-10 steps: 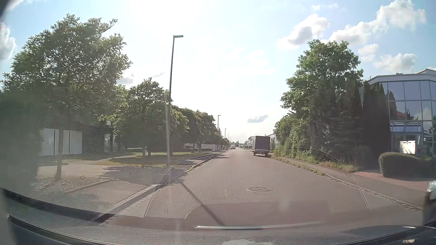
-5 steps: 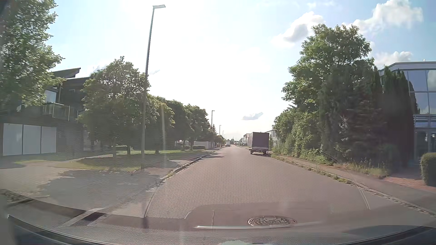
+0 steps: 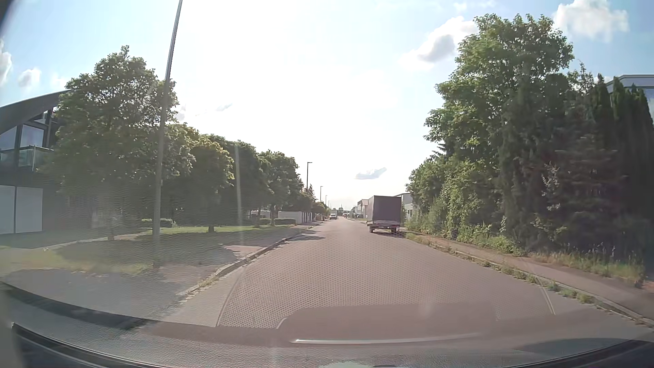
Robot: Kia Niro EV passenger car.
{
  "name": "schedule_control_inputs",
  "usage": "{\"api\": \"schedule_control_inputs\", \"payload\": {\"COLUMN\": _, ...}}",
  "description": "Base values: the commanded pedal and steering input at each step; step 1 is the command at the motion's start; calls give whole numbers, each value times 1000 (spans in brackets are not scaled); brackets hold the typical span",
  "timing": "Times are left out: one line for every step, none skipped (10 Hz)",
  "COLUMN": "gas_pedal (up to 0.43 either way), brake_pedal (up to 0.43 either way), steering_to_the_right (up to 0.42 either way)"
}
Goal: Follow the waypoints while adhering to traffic rules and regulations
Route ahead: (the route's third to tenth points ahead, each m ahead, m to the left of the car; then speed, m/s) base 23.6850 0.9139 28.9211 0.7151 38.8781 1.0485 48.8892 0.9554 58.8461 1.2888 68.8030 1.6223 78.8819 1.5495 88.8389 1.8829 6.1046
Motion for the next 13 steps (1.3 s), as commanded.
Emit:
{"api": "schedule_control_inputs", "payload": {"gas_pedal": 0, "brake_pedal": 280, "steering_to_the_right": 9}}
{"api": "schedule_control_inputs", "payload": {"gas_pedal": 0, "brake_pedal": 280, "steering_to_the_right": 15}}
{"api": "schedule_control_inputs", "payload": {"gas_pedal": 0, "brake_pedal": 268, "steering_to_the_right": 32}}
{"api": "schedule_control_inputs", "payload": {"gas_pedal": 0, "brake_pedal": 238, "steering_to_the_right": 52}}
{"api": "schedule_control_inputs", "payload": {"gas_pedal": 0, "brake_pedal": 232, "steering_to_the_right": 73}}
{"api": "schedule_control_inputs", "payload": {"gas_pedal": 0, "brake_pedal": 232, "steering_to_the_right": 82}}
{"api": "schedule_control_inputs", "payload": {"gas_pedal": 0, "brake_pedal": 232, "steering_to_the_right": 67}}
{"api": "schedule_control_inputs", "payload": {"gas_pedal": 0, "brake_pedal": 238, "steering_to_the_right": 43}}
{"api": "schedule_control_inputs", "payload": {"gas_pedal": 0, "brake_pedal": 244, "steering_to_the_right": 17}}
{"api": "schedule_control_inputs", "payload": {"gas_pedal": 0, "brake_pedal": 244, "steering_to_the_right": 11}}
{"api": "schedule_control_inputs", "payload": {"gas_pedal": 0, "brake_pedal": 244, "steering_to_the_right": 11}}
{"api": "schedule_control_inputs", "payload": {"gas_pedal": 0, "brake_pedal": 238, "steering_to_the_right": 9}}
{"api": "schedule_control_inputs", "payload": {"gas_pedal": 0, "brake_pedal": 183, "steering_to_the_right": 3}}
